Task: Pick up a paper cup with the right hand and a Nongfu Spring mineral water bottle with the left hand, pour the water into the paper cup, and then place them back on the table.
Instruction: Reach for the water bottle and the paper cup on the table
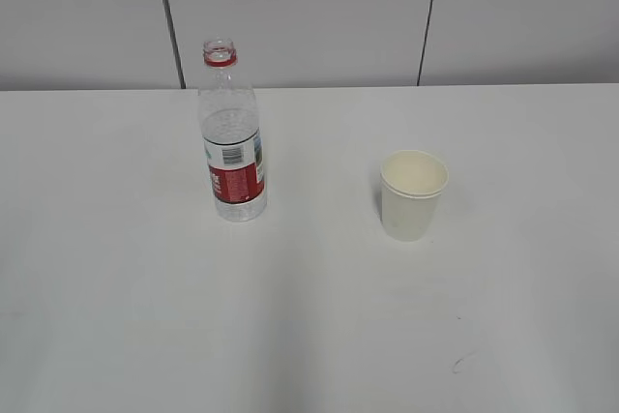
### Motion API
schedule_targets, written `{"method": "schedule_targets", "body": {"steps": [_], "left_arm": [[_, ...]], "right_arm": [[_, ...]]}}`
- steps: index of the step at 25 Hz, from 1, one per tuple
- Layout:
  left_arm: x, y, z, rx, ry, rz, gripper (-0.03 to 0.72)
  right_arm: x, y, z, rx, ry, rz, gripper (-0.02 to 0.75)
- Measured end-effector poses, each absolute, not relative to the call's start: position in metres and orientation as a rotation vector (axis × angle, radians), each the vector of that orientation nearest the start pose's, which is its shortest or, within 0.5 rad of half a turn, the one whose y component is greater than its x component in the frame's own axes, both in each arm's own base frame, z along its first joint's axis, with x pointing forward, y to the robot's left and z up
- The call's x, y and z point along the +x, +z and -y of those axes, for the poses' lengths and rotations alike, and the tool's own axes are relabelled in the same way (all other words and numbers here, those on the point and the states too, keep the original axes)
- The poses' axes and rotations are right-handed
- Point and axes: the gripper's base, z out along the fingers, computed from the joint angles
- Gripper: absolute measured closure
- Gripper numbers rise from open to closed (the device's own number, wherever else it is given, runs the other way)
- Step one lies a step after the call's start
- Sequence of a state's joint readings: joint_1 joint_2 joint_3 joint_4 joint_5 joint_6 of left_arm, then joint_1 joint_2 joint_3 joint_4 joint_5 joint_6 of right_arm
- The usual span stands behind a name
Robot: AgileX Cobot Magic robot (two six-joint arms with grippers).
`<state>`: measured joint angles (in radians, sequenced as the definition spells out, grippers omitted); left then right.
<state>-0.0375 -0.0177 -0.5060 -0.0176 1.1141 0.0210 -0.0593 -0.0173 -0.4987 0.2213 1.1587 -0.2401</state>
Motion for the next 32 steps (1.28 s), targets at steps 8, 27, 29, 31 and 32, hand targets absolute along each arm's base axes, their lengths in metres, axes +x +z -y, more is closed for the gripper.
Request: {"method": "schedule_targets", "body": {"steps": [8, 27, 29, 31, 32], "left_arm": [[-0.0106, 0.2745, 0.001, 0.062, -0.031, -2.073, 0.26], [-0.0106, 0.2745, 0.001, 0.062, -0.031, -2.073, 0.261], [-0.0106, 0.2745, 0.001, 0.062, -0.031, -2.073, 0.261], [-0.0106, 0.2745, 0.001, 0.062, -0.031, -2.073, 0.262], [-0.0106, 0.2745, 0.001, 0.062, -0.031, -2.073, 0.263]], "right_arm": [[-0.0118, 0.2707, -0.019, -0.216, 0.089, -2.095, 0.148], [-0.0118, 0.2707, -0.019, -0.216, 0.089, -2.095, 0.148], [-0.0118, 0.2707, -0.019, -0.214, 0.09, -2.095, 0.148], [-0.0118, 0.2707, -0.019, -0.214, 0.09, -2.095, 0.148], [-0.0118, 0.2707, -0.019, -0.214, 0.09, -2.095, 0.148]]}}
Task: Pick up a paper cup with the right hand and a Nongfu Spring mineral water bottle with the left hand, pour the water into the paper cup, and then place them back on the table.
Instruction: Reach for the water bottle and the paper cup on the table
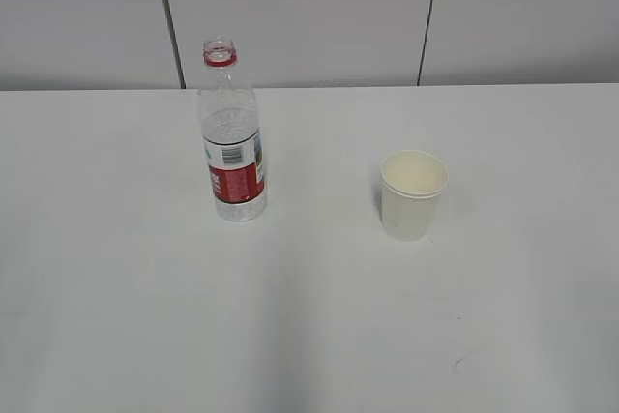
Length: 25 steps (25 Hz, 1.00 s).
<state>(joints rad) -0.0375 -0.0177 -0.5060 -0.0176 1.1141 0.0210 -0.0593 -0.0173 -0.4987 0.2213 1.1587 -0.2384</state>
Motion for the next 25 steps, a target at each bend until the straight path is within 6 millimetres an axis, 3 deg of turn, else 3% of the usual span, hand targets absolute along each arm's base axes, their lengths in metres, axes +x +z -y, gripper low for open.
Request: {"method": "schedule_targets", "body": {"steps": [9, 14, 20, 25], "left_arm": [[-0.011, 0.275, 0.001, 0.062, -0.03, -2.073, 0.263], [-0.011, 0.277, 0.001, 0.062, -0.03, -2.054, 0.269], [-0.006, 0.296, 0.0, 0.054, -0.011, -1.857, 0.276], [0.006, 0.3, -0.002, 0.055, 0.026, -1.686, 0.281]], "right_arm": [[-0.012, 0.271, -0.019, -0.213, 0.089, -2.093, 0.148], [-0.01, 0.282, -0.018, -0.195, 0.076, -1.996, 0.148], [-0.002, 0.298, -0.016, -0.152, 0.049, -1.812, 0.148], [0.021, 0.301, -0.012, -0.11, 0.035, -1.758, 0.148]]}}
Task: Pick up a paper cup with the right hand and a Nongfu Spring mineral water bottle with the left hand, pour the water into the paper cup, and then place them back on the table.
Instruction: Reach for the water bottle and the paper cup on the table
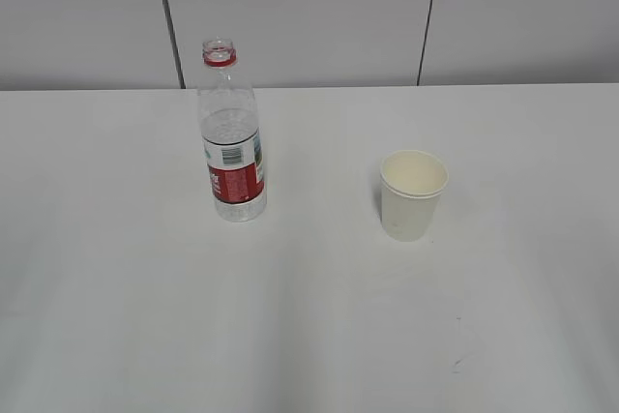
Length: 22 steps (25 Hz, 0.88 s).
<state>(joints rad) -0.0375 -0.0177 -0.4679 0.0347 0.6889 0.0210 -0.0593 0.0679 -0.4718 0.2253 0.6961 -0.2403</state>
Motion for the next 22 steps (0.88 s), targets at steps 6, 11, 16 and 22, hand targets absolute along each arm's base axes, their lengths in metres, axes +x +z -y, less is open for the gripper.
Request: {"method": "schedule_targets", "body": {"steps": [6, 11, 16, 22], "left_arm": [[0.024, 0.278, -0.001, 0.063, 0.036, -1.65, 0.301], [0.032, 0.276, -0.001, 0.066, 0.036, -1.659, 0.302], [0.05, 0.275, 0.0, 0.072, 0.035, -1.73, 0.306], [0.075, 0.276, 0.002, 0.07, 0.018, -1.759, 0.314]], "right_arm": [[0.055, 0.29, -0.006, -0.059, 0.023, -1.768, 0.148], [0.078, 0.279, -0.003, -0.045, -0.003, -1.799, 0.148], [0.099, 0.273, 0.0, -0.061, -0.043, -1.837, 0.148], [0.119, 0.272, 0.004, -0.037, -0.07, -1.818, 0.148]]}}
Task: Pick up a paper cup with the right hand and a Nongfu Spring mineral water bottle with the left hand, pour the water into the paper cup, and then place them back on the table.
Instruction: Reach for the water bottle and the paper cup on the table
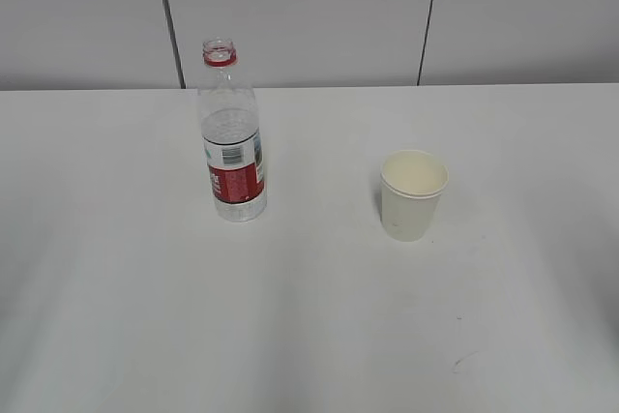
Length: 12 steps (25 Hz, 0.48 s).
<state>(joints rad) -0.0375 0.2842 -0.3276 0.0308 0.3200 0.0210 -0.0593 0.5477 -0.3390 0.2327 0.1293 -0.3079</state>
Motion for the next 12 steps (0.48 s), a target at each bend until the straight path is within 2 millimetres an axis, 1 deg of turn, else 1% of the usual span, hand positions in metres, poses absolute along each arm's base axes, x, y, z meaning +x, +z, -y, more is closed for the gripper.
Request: {"method": "schedule_targets", "body": {"steps": [4, 9, 12], "left_arm": [[0.093, 0.278, 0.003, 0.065, 0.006, -1.749, 0.315], [0.12, 0.271, 0.004, 0.069, 0.004, -1.792, 0.315], [0.135, 0.269, 0.005, 0.07, 0.002, -1.782, 0.315]], "right_arm": [[0.128, 0.272, 0.006, -0.022, -0.083, -1.803, 0.148], [0.14, 0.269, 0.009, -0.008, -0.101, -1.792, 0.148], [0.147, 0.267, 0.01, -0.001, -0.107, -1.798, 0.148]]}}
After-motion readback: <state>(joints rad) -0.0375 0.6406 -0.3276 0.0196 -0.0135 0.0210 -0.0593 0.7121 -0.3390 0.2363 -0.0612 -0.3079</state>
